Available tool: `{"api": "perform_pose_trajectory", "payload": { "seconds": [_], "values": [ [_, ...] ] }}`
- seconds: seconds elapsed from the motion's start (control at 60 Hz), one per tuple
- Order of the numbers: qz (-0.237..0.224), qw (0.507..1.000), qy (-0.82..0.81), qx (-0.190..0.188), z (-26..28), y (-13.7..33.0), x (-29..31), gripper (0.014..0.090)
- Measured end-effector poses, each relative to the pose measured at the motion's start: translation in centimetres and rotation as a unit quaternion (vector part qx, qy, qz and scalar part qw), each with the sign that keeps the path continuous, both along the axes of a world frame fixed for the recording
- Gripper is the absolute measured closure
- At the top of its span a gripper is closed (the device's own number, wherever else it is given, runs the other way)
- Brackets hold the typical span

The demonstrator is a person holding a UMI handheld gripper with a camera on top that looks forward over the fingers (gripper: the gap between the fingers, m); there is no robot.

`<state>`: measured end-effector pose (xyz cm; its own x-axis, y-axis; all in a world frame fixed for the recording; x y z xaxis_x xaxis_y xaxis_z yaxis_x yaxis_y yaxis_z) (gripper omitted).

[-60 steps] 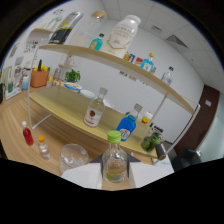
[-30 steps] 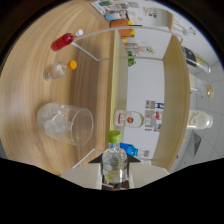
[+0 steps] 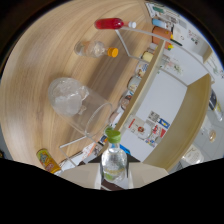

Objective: Make me a cup of Vodka Sunrise.

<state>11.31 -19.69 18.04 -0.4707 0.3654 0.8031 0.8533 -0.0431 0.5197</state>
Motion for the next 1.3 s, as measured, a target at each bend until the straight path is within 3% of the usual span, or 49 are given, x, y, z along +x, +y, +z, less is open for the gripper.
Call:
{"api": "perform_pose_trajectory", "payload": {
  "seconds": [0.15, 0.267, 0.35, 0.6, 0.7, 0.833, 1.117, 1.3],
  "values": [
    [-0.007, 0.996, 0.083, 0.018, 1.0, -0.1, -0.9, 0.0689],
    [-0.026, 0.965, 0.255, 0.045, 3.5, -0.5, -2.3, 0.0688],
    [-0.033, 0.907, 0.415, 0.062, 6.0, -1.1, -3.7, 0.0688],
    [-0.069, 0.656, 0.744, 0.105, 11.0, -2.4, -2.6, 0.0687],
    [-0.102, 0.579, 0.802, 0.112, 9.0, -2.0, -0.6, 0.0686],
    [-0.152, 0.522, 0.833, 0.101, 3.2, -1.0, 1.4, 0.0688],
    [-0.251, 0.493, 0.83, 0.068, -9.2, 0.3, 4.9, 0.0688],
    [-0.296, 0.488, 0.82, 0.054, -13.9, 0.6, 5.6, 0.0689]
  ]
}}
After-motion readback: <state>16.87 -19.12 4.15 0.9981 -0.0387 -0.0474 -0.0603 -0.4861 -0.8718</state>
